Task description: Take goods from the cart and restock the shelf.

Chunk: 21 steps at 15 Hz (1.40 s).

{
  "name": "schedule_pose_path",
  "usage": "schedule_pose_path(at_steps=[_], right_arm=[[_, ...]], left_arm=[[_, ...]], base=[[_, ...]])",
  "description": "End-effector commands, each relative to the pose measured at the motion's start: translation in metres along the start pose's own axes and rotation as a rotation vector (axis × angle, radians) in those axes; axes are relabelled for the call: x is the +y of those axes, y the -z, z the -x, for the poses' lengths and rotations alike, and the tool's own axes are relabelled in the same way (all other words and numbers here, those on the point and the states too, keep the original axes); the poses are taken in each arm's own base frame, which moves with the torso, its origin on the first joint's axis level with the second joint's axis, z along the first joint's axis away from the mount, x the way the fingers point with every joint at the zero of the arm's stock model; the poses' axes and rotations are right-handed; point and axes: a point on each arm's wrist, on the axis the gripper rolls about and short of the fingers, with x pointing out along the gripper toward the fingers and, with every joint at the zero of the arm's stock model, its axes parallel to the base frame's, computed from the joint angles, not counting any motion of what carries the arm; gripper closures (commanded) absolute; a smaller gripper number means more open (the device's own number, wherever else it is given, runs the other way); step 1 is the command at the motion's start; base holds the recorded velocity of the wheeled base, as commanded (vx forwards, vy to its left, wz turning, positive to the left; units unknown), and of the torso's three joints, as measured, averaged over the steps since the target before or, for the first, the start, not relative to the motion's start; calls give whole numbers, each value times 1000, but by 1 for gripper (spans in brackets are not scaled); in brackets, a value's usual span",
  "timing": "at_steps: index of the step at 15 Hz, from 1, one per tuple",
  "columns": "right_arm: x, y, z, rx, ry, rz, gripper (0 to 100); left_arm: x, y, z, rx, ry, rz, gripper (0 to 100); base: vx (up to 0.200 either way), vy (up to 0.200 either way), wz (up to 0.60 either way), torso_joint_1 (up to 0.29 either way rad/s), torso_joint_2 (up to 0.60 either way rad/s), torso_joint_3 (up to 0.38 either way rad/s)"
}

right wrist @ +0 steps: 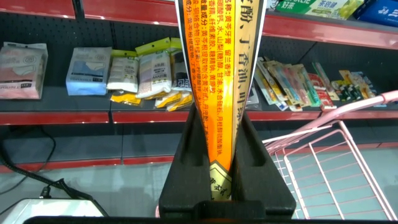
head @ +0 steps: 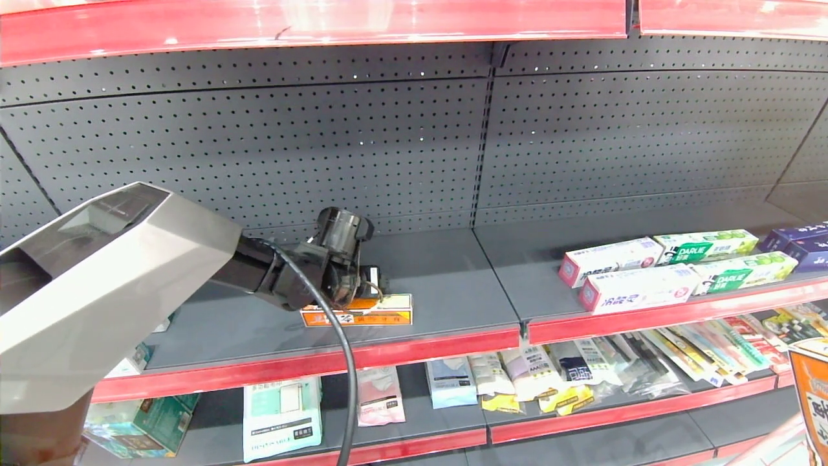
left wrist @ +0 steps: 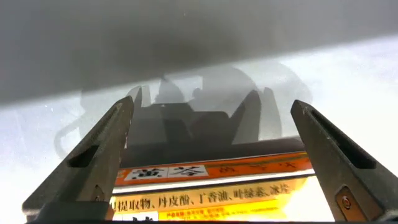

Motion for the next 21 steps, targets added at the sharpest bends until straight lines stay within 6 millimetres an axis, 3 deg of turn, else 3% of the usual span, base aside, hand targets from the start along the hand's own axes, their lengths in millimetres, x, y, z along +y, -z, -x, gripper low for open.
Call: schedule_pose_path(at_steps=[1, 13, 21], right_arm=[[0, 0, 0, 0, 0, 0, 100], [0, 0, 0, 1, 0, 0, 100], [0, 0, 0, 3, -1, 1, 100]], left_arm=[[-4, 3, 3, 5, 5, 30, 0], [-1, 23, -19, 10, 36, 18, 0], [2, 30, -9, 45, 66, -28, 0]], base=[[0, 0, 0, 0, 0, 0], [0, 0, 0, 0, 0, 0], [0, 0, 0, 0, 0, 0]])
